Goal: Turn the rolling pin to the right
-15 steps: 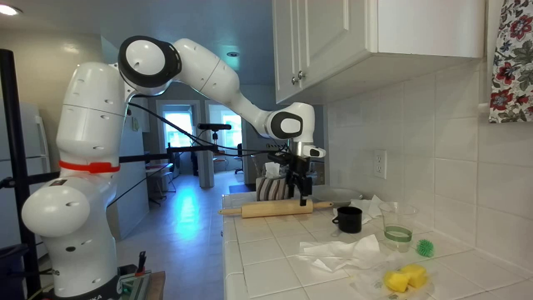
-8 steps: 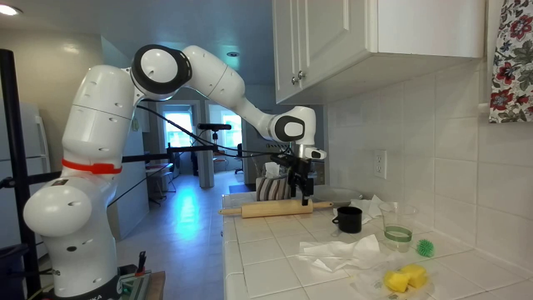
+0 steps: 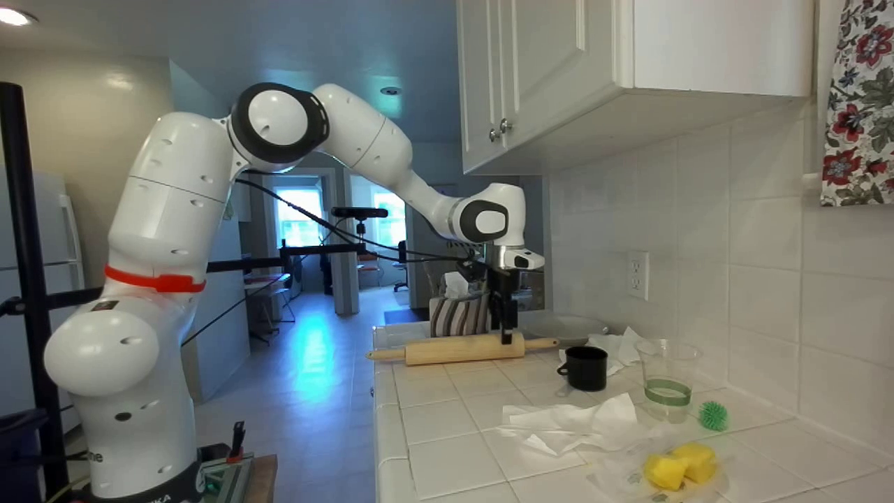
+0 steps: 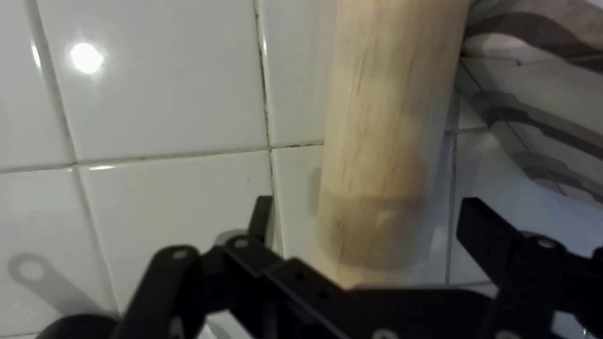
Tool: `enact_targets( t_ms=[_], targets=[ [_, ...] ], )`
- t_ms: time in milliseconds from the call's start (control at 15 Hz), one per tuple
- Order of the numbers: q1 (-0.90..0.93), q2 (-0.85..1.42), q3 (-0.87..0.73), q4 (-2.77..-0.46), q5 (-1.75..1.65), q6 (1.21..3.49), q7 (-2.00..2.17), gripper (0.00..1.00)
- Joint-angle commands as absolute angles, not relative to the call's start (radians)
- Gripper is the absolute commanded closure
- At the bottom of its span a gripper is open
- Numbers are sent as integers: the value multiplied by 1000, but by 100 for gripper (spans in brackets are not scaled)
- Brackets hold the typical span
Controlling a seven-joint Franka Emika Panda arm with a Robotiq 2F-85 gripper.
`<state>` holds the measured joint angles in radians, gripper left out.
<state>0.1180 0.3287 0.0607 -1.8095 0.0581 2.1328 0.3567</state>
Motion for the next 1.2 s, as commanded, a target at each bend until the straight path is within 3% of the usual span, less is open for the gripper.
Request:
enact_targets(
  t_ms=[0, 1133],
  targets=[
    [135, 337, 42, -1800, 60, 2134, 450, 0],
    [132, 264, -14, -1861, -35, 1974, 613, 0]
  ],
)
